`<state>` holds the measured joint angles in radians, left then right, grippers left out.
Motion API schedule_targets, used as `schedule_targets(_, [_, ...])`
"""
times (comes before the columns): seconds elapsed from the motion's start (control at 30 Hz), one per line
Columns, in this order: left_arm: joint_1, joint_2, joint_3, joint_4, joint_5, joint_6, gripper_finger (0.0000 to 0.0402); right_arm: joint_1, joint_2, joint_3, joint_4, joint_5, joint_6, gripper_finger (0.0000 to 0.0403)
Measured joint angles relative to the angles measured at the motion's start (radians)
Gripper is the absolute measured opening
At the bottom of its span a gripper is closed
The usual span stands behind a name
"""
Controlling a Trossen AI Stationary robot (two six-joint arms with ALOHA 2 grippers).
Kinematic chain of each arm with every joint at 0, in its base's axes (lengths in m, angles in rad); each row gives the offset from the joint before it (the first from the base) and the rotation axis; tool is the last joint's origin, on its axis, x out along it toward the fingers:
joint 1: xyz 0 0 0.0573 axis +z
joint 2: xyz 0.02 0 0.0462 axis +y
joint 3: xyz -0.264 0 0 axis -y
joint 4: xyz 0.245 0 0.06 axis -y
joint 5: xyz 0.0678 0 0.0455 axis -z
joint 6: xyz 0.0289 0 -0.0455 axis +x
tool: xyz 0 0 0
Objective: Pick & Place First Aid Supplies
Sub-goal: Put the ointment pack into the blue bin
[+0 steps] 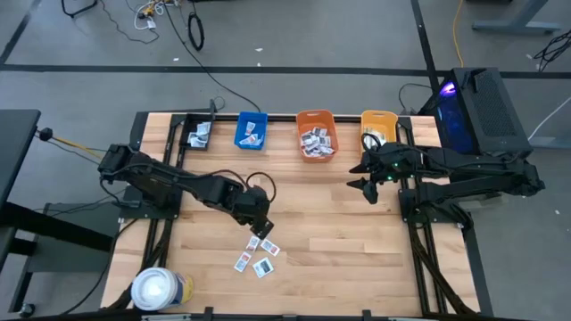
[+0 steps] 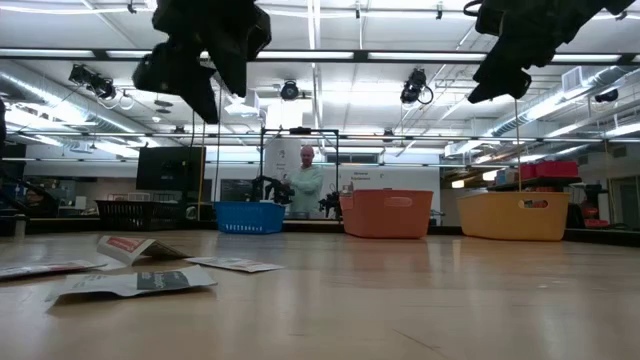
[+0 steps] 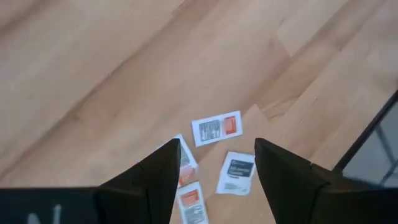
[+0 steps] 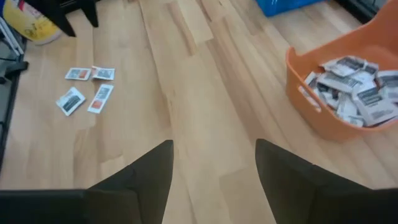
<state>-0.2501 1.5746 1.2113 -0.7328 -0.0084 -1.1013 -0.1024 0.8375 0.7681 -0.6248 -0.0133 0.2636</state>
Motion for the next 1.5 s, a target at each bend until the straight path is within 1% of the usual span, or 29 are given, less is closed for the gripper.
schedule_targets(0.17, [-0.058, 0.0, -0.006, -0.011, -0.022, -0.194, 0.021, 0.0, 0.0, 0.0, 0.001, 0.014, -0.021, 0.0229])
schedule_targets(0.27, [-0.094, 0.008, -0.007, -0.09, -0.041, -0.287, 0.021, 0.0, 0.0, 0.0, 0.001, -0.002, -0.039, 0.0229])
schedule_targets(0.33, [-0.113, 0.008, -0.008, -0.145, -0.057, -0.324, 0.021, 0.0, 0.0, 0.0, 0.001, -0.005, -0.04, 0.0229])
schedule_targets(0.43, [-0.128, 0.008, -0.008, -0.193, -0.083, -0.331, 0.021, 0.0, 0.0, 0.0, 0.001, -0.006, -0.04, 0.0229])
schedule_targets(0.5, [-0.131, 0.008, -0.008, -0.199, -0.089, -0.288, 0.021, 0.0, 0.0, 0.0, 0.002, -0.006, -0.037, 0.0229])
schedule_targets(0.8, [-0.129, 0.008, -0.008, -0.122, -0.081, 0.08, 0.0211, 0.0, 0.0, 0.0, 0.005, -0.004, -0.007, 0.0229])
schedule_targets(0.87, [-0.122, 0.008, -0.008, -0.097, -0.099, 0.153, 0.0211, 0.0, 0.0, 0.0, 0.005, -0.003, -0.009, 0.0229])
schedule_targets(0.9, [-0.118, 0.008, -0.008, -0.085, -0.112, 0.162, 0.0211, 0.0, 0.0, 0.0, 0.004, -0.004, -0.006, 0.0229])
schedule_targets(1.0, [-0.097, 0.011, -0.008, -0.084, -0.08, 0.068, 0.0215, 0.0, 0.0, 0.0, -0.002, -0.004, 0.023, 0.0229])
schedule_targets(1.07, [-0.093, 0.017, -0.008, -0.078, -0.063, 0.063, 0.0226, 0.0, 0.0, 0.0, -0.007, -0.003, 0.056, 0.0229])
schedule_targets(1.13, [-0.097, 0.023, -0.008, -0.076, -0.062, 0.057, 0.0245, 0.0, 0.0, 0.0, -0.007, -0.004, 0.084, 0.0229])
schedule_targets(1.27, [-0.103, 0.051, -0.009, -0.065, -0.039, -0.065, 0.0289, 0.0, 0.0, 0.0, -0.007, -0.003, 0.117, 0.0229])
schedule_targets(1.33, [-0.108, 0.077, -0.008, -0.061, -0.024, -0.118, 0.0304, 0.0, 0.001, 0.0, -0.007, -0.003, 0.116, 0.0229])
schedule_targets(1.4, [-0.117, 0.107, -0.009, -0.052, -0.013, -0.159, 0.031, 0.0, 0.0, 0.0, -0.005, -0.003, 0.101, 0.0229])
schedule_targets(1.5, [-0.132, 0.149, -0.009, -0.041, -0.001, -0.232, 0.0308, 0.0, 0.001, 0.0, 0.004, -0.003, 0.058, 0.0229])
